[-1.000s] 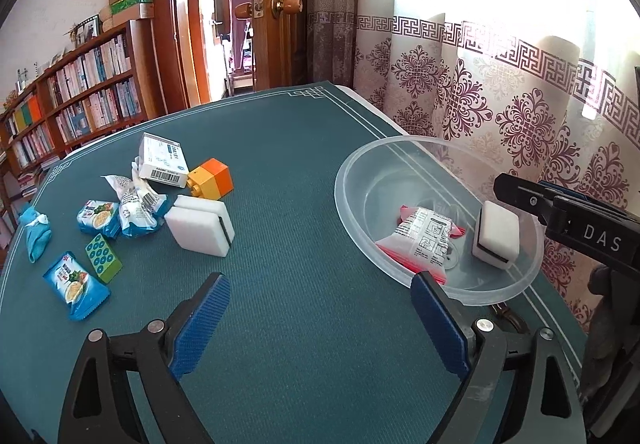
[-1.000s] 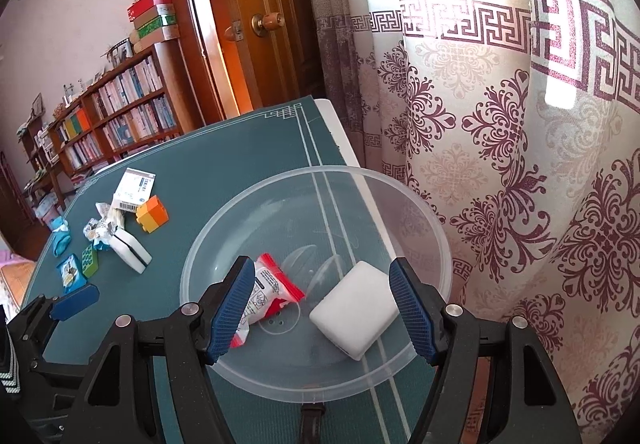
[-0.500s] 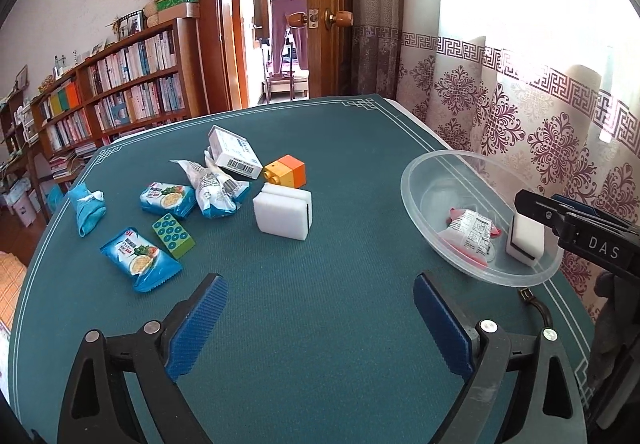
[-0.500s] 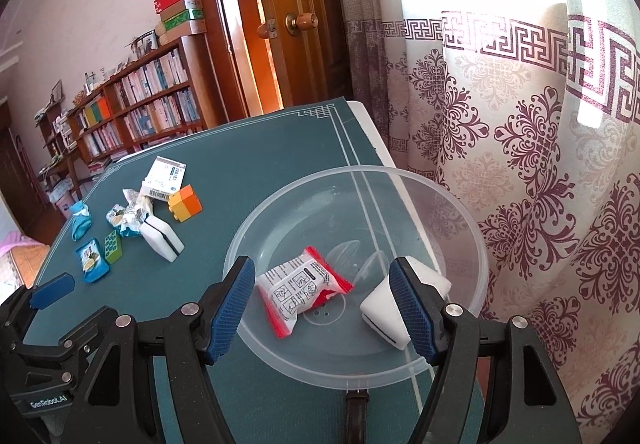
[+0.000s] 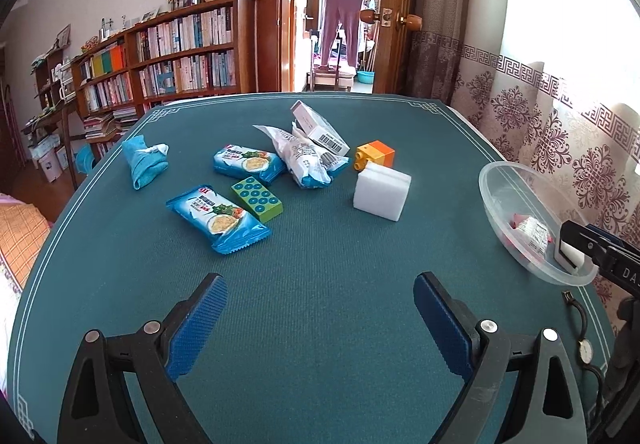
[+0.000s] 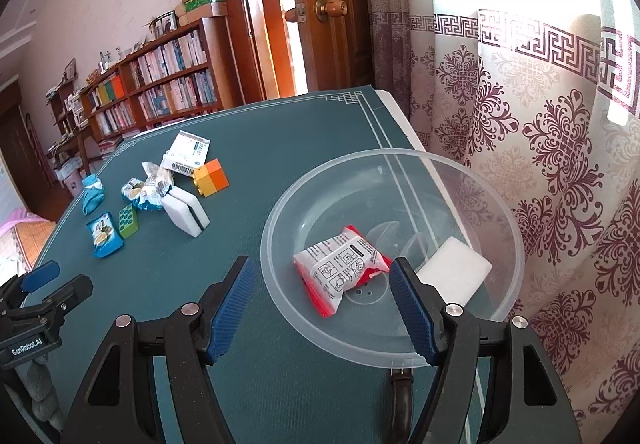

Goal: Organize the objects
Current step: 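Withdraw both open tools from the bowl back over the table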

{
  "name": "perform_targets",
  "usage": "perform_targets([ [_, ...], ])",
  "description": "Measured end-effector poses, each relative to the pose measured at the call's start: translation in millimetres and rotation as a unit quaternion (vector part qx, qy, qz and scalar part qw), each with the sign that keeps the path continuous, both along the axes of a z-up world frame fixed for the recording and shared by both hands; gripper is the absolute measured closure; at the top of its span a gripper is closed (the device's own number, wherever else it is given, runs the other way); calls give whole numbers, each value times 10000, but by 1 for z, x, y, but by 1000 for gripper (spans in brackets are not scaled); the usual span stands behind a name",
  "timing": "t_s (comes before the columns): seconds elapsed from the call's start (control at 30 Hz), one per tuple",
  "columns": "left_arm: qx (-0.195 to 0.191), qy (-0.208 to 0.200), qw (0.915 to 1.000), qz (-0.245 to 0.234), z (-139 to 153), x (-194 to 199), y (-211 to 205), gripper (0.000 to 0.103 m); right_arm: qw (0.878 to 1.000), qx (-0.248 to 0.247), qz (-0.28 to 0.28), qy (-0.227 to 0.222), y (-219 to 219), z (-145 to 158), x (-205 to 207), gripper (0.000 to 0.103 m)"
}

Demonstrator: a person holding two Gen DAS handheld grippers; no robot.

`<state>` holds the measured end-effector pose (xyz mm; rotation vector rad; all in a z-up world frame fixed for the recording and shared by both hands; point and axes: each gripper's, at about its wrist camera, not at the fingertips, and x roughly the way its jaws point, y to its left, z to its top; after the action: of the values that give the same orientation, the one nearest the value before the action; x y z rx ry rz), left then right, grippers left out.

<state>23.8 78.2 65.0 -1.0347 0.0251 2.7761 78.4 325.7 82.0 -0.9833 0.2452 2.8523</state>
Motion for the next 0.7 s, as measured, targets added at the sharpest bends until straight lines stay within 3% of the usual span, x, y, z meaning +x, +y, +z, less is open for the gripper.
perform_targets([
  [0.43,159,-122,9952,955,-7,-15,-71,6,9998,-10,169,-65,-13,-7,0,32],
  [0.7,122,-293,9935,1091,-8,-39,-81,5,9995,-46,282,-124,-17,-10,0,32],
])
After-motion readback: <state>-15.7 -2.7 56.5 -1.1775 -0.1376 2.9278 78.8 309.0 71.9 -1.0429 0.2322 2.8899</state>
